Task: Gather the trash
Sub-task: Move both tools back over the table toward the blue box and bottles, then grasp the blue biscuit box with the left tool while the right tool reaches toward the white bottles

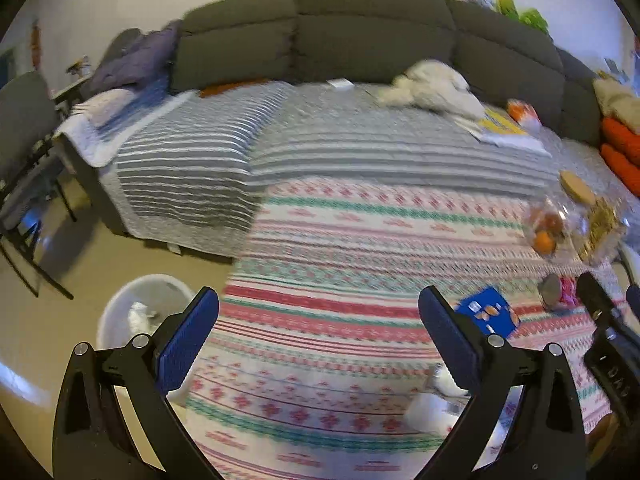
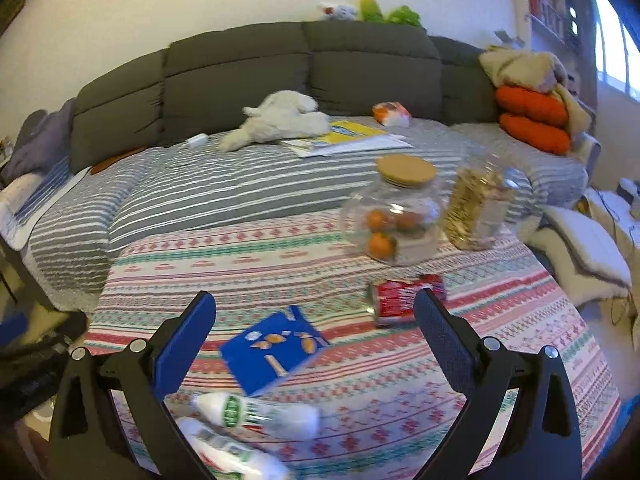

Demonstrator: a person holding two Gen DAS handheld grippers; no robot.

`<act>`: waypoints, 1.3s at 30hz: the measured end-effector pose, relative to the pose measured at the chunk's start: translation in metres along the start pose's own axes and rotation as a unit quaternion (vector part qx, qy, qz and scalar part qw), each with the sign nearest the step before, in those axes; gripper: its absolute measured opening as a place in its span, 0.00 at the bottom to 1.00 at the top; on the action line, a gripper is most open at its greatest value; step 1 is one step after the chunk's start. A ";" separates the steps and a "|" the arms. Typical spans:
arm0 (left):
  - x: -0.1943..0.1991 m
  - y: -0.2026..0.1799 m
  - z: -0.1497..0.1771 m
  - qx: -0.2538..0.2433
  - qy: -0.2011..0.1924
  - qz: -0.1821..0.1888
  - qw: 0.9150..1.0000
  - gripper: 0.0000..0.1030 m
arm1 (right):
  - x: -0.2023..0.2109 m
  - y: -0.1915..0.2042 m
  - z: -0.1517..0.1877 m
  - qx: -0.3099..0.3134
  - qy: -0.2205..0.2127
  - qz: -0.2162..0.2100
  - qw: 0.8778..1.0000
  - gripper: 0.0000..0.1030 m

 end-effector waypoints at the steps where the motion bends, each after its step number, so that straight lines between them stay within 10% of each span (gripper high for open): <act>1: -0.007 -0.010 0.003 -0.011 0.013 0.007 1.000 0.93 | -0.001 -0.007 0.000 -0.006 0.003 0.002 1.000 0.94; 8: -0.051 -0.097 0.022 -0.120 0.104 0.081 0.984 0.93 | -0.007 -0.071 0.002 -0.057 0.033 0.016 0.998 0.94; 16: -0.089 -0.175 0.043 -0.299 0.178 0.160 0.924 0.93 | -0.010 -0.136 -0.003 -0.129 0.055 0.024 0.990 0.94; 26: -0.129 -0.218 0.058 -0.418 0.218 0.133 0.872 0.93 | -0.010 -0.149 -0.010 -0.122 0.058 0.017 0.991 0.94; 32: -0.142 -0.221 0.069 -0.418 0.244 0.146 0.863 0.90 | -0.015 -0.134 -0.010 -0.085 0.069 -0.022 0.994 0.94; 34: -0.139 -0.220 0.073 -0.393 0.259 0.182 0.863 0.72 | -0.020 -0.122 -0.007 -0.063 0.080 -0.045 0.994 0.93; 39: -0.134 -0.197 0.069 -0.343 0.244 0.203 0.884 0.65 | -0.034 -0.092 0.009 -0.014 0.121 -0.103 0.987 0.93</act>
Point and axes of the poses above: each gripper's, at about its wrist camera, not at the fingertips, and x roughly against the way its jaws point, y to its left, z to its underside, the point moved 9 cm from there along -x, roughly the way its jaws point, and after that the axes turned 2 degrees about y, right-handed, at the moved point
